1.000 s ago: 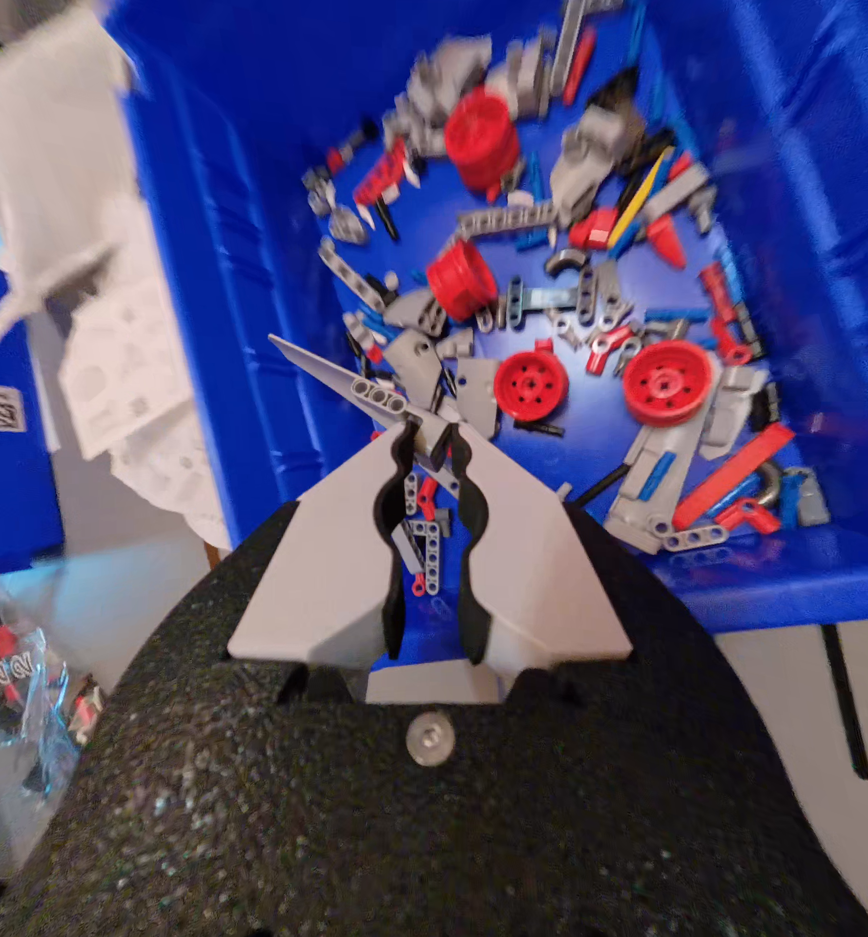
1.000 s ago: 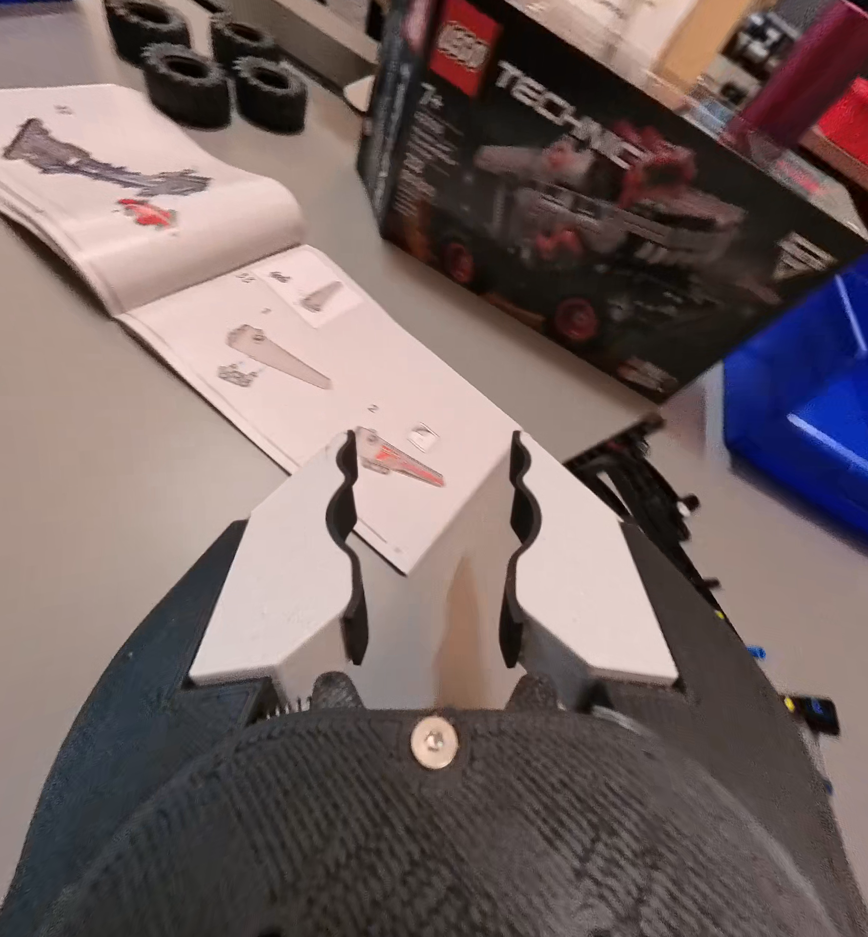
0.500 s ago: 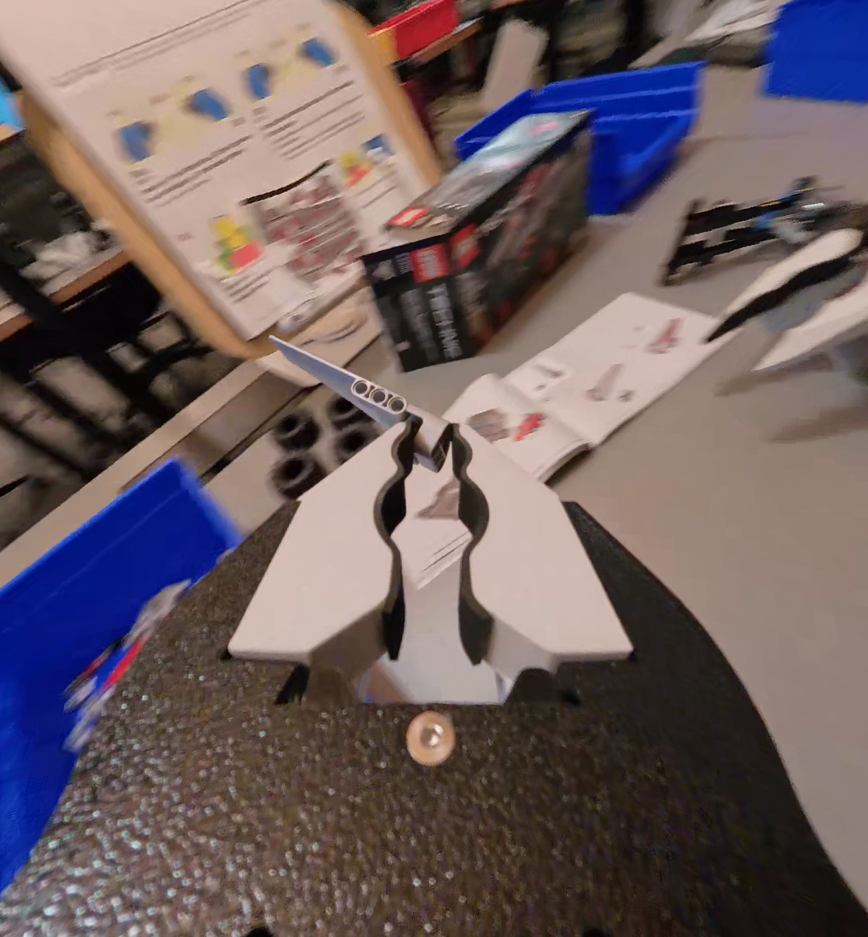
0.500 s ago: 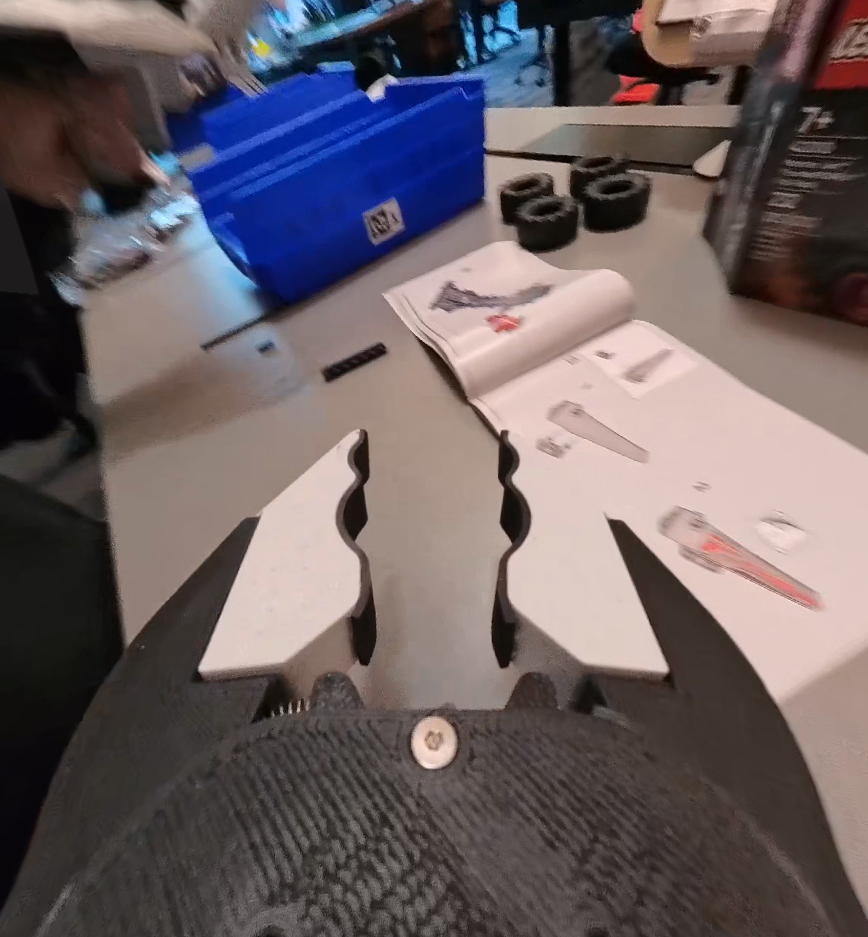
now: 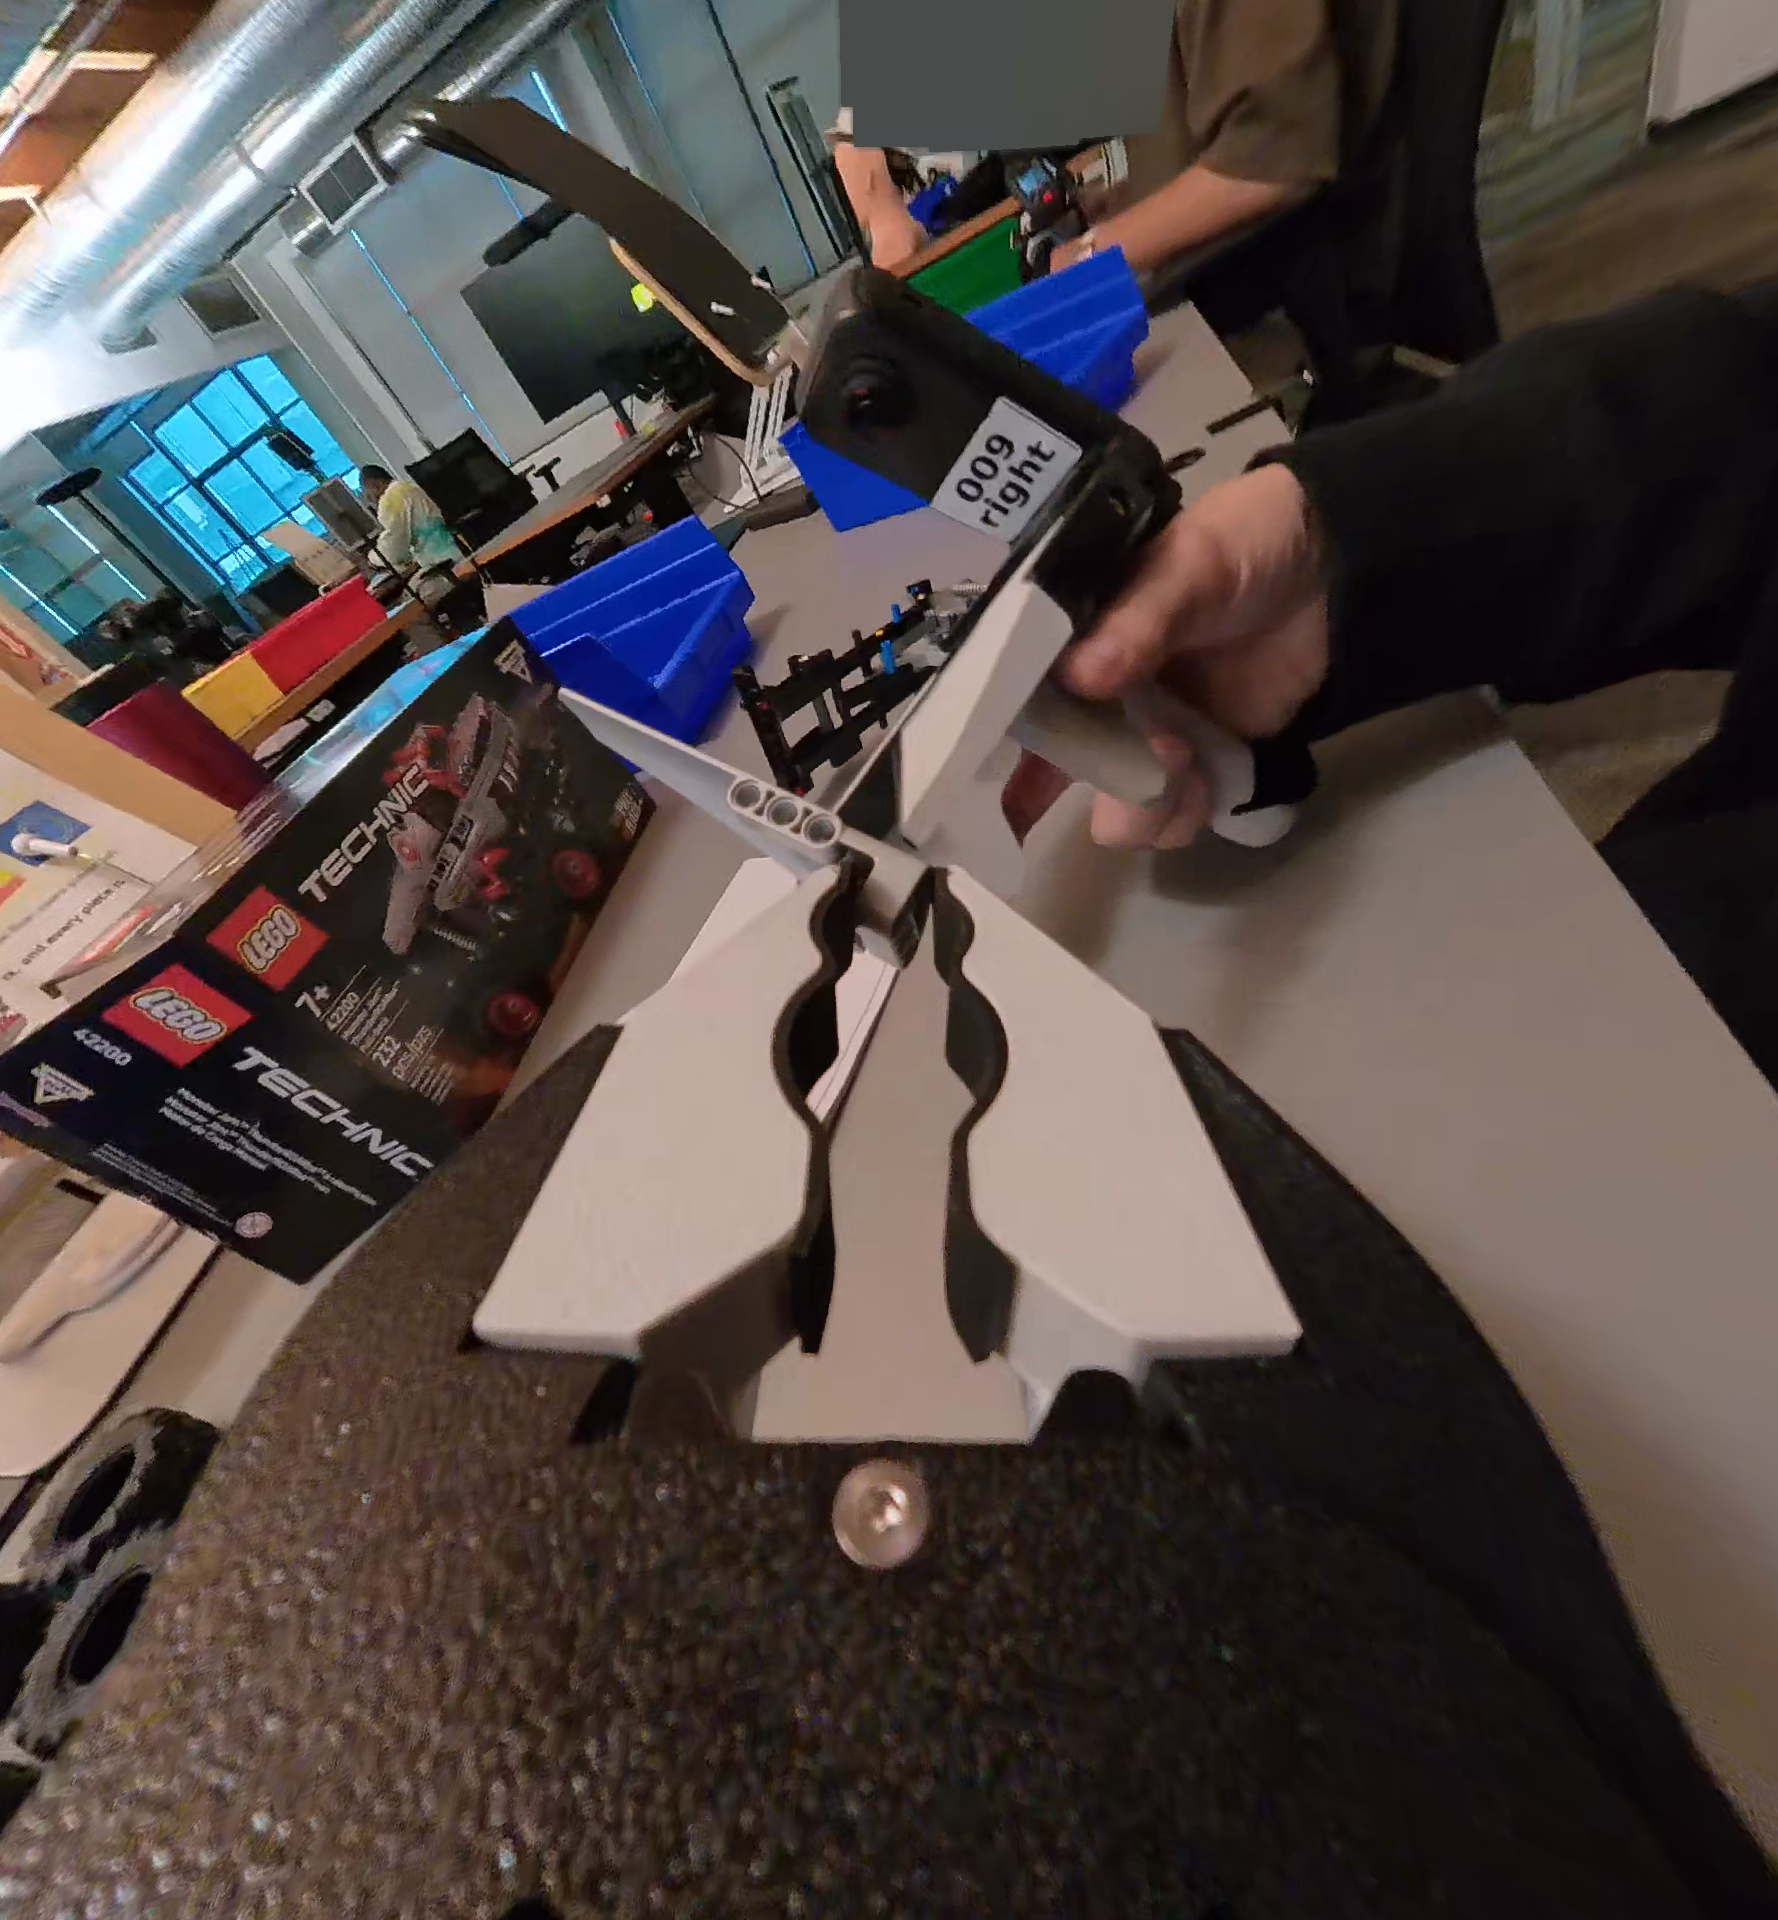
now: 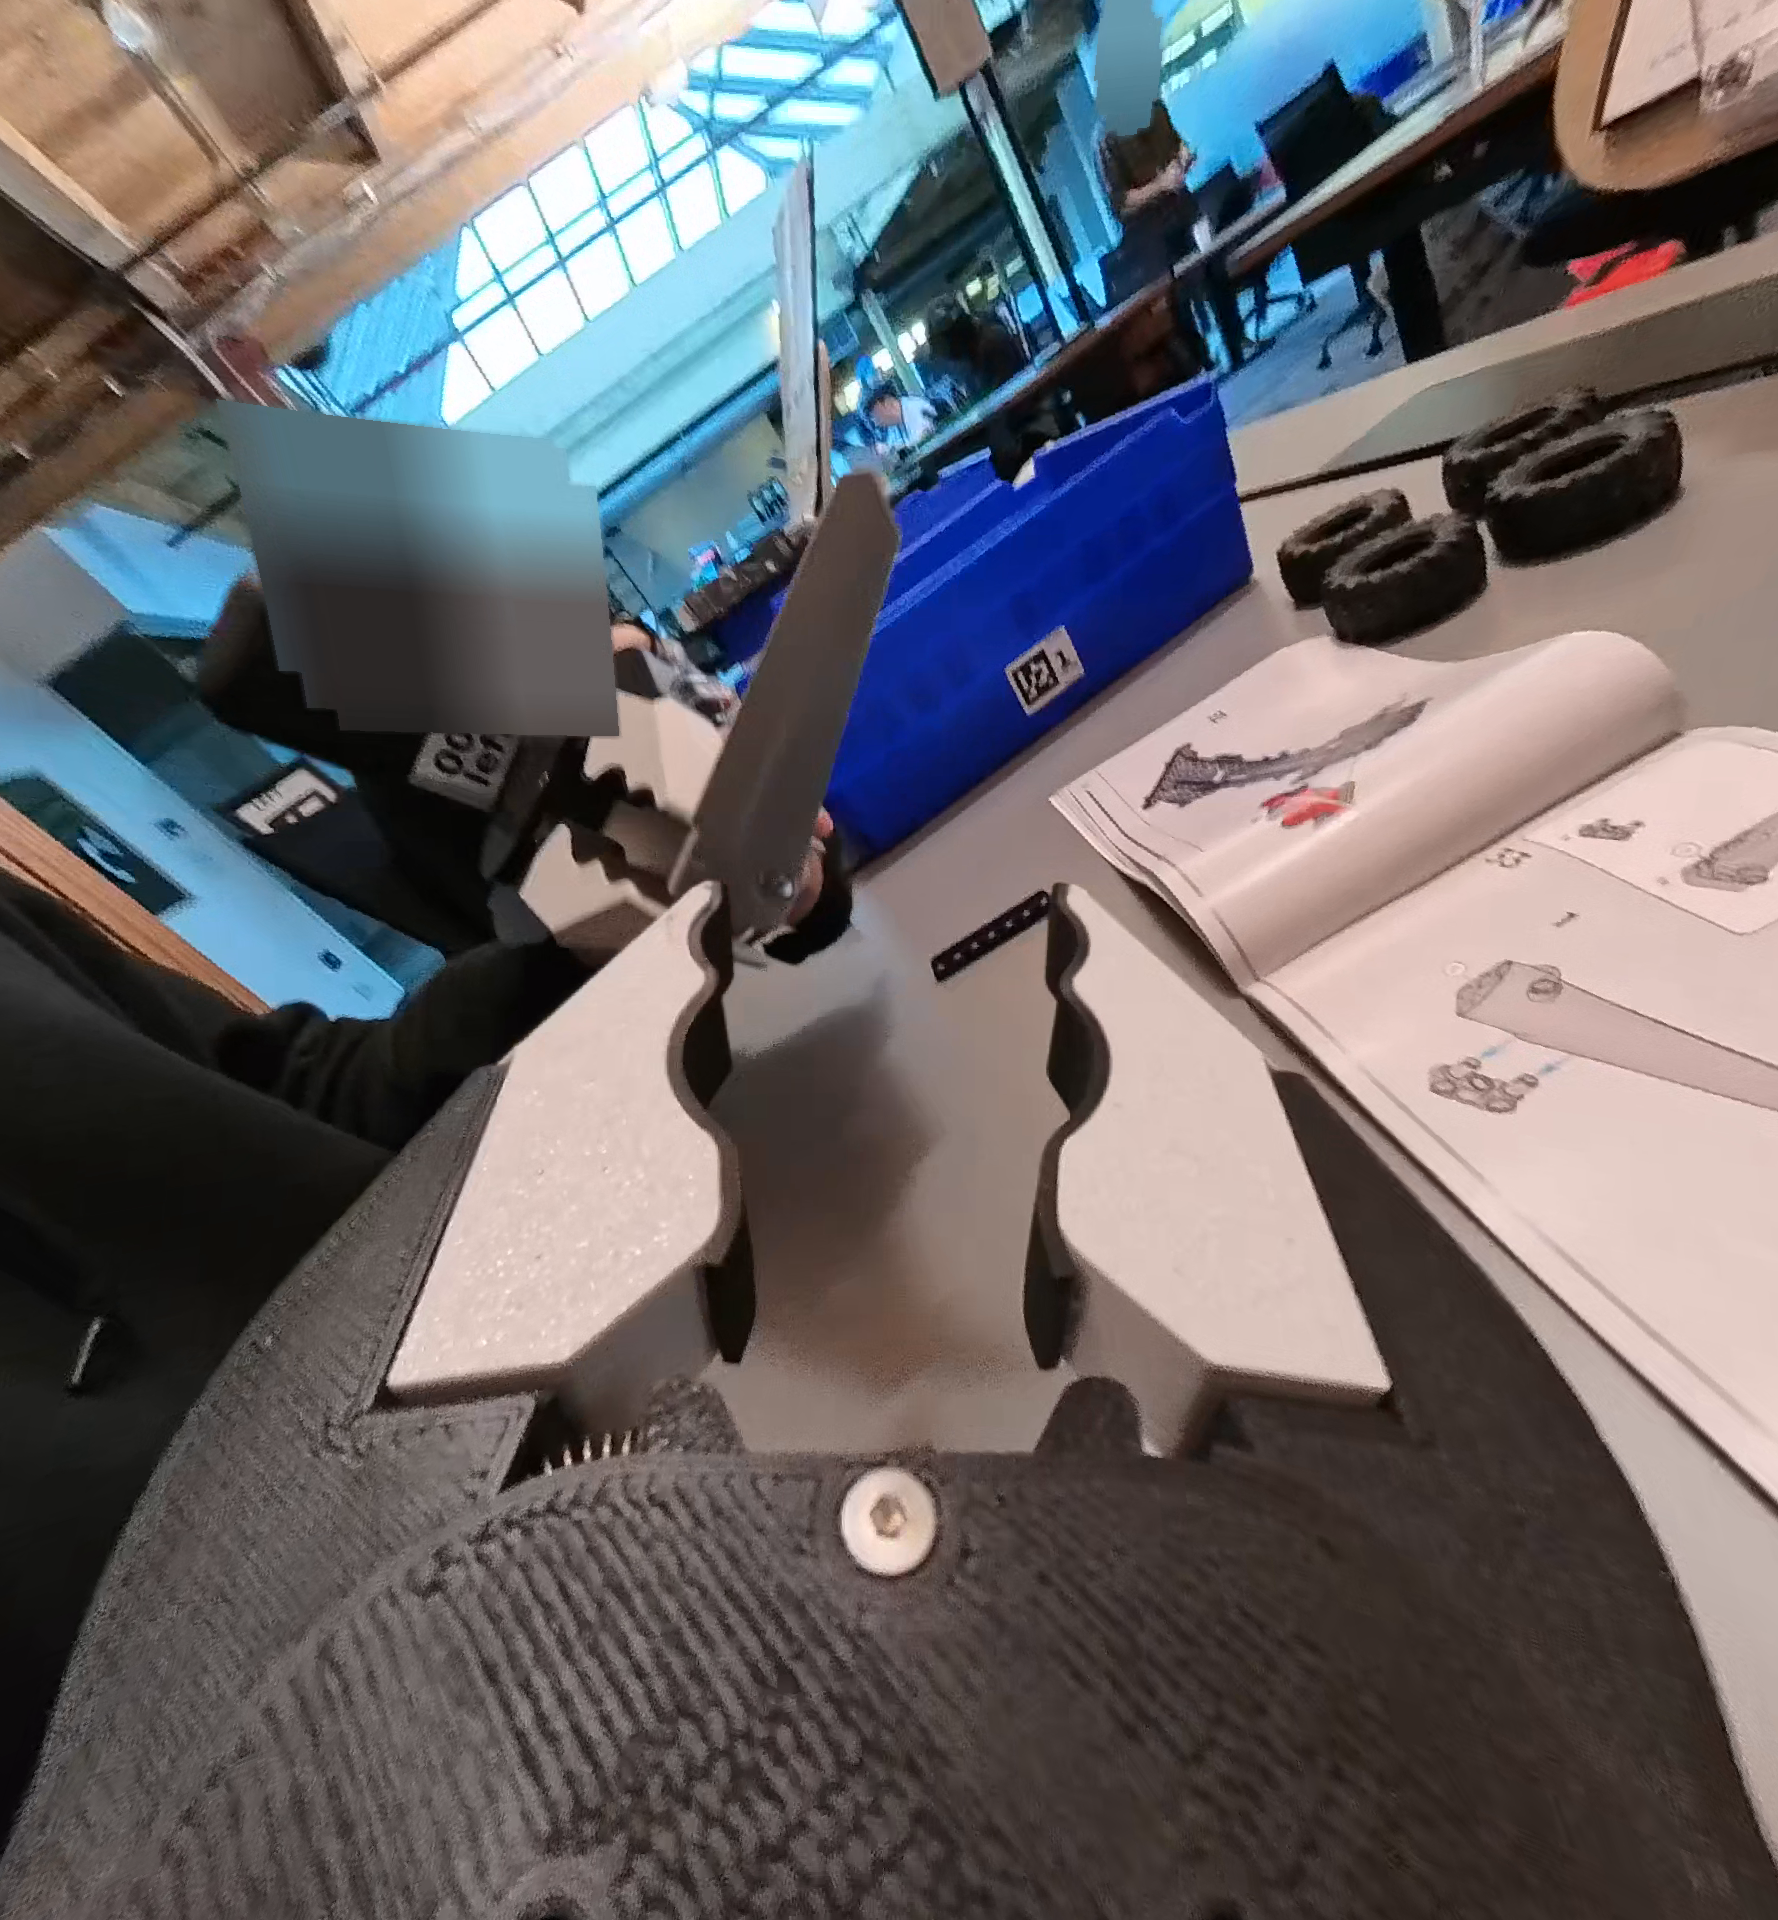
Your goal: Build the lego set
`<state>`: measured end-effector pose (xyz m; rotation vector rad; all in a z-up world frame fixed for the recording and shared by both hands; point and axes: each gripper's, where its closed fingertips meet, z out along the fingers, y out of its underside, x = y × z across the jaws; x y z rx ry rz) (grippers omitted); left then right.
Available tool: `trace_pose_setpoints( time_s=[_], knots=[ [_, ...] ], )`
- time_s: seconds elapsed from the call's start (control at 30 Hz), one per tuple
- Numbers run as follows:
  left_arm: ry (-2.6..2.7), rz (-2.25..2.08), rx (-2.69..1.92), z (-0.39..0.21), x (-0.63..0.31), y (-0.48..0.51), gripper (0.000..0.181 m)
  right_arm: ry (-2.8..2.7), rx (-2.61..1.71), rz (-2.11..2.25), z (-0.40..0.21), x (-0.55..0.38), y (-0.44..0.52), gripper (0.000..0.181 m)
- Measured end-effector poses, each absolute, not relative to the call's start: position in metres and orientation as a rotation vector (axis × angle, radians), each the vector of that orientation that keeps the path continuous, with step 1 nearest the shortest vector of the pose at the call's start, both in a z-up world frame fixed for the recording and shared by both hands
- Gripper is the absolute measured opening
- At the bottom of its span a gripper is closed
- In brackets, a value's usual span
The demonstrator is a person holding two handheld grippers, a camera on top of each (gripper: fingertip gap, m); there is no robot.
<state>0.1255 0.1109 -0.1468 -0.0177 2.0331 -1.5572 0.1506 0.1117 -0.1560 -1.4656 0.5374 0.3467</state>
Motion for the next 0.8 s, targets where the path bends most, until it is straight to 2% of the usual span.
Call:
trace_pose_setpoints(
  time_s=[0.2, 0.43, 0.53, 0.6, 0.73, 0.8],
  knots=[
    [2.009, -1.338, 0.084, -0.157, 0.132, 0.110, 0.011, 0.502, -1.393, 0.419, -0.147, 0.148, 0.113, 0.052],
    [1.934, -0.716, 0.319, -0.187, 0.149, 0.118, 0.011, 0.601, -1.435, 0.321, -0.158, 0.166, 0.110, 0.032],
    [1.881, -0.586, 0.388, -0.193, 0.151, 0.115, 0.011, 0.590, -1.478, 0.290, -0.162, 0.166, 0.112, 0.010],
    [1.882, -0.566, 0.381, -0.199, 0.153, 0.115, 0.012, 0.599, -1.510, 0.237, -0.167, 0.170, 0.111, 0.000],
    [2.092, -0.803, 0.253, -0.216, 0.142, 0.111, 0.029, 0.471, -1.696, 0.154, -0.183, 0.164, 0.103, 0.000],
    [2.179, -0.985, 0.107, -0.214, 0.137, 0.109, 0.027, 0.353, -1.790, 0.063, -0.187, 0.160, 0.101, 0.000]
  ],
)
